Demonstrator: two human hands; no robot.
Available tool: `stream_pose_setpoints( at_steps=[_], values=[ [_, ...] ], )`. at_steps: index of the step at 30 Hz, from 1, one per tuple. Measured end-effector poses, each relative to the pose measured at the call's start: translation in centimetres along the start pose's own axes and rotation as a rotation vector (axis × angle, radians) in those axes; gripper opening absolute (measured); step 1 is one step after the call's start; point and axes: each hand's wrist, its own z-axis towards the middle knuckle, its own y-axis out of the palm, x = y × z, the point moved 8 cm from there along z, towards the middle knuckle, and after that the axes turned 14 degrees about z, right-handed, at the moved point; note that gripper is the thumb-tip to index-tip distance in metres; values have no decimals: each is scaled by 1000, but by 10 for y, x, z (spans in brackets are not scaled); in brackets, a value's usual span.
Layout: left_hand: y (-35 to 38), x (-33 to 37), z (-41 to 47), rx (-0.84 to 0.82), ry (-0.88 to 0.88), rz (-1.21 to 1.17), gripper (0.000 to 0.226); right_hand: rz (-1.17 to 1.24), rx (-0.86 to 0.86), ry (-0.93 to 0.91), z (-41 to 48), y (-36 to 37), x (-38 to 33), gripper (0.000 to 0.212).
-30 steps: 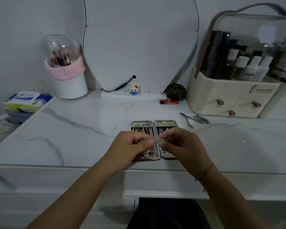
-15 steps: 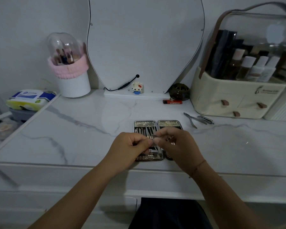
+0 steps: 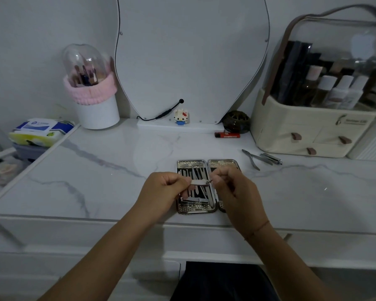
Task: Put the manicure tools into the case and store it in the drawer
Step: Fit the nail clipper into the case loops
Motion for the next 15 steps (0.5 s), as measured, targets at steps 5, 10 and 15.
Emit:
stream_pose_setpoints(
  at_steps=[5,10,15],
  values=[
    [-5,1,-2,4,14,19,32,261,62,130,-3,-11,11,21],
    [-2,0,-3,-28,-32,-31,21,465,25,248,1,-14,11,16],
    [8,12,-8,-132,36,-12,23,448,-15,198,2,-12,6,19]
  ],
)
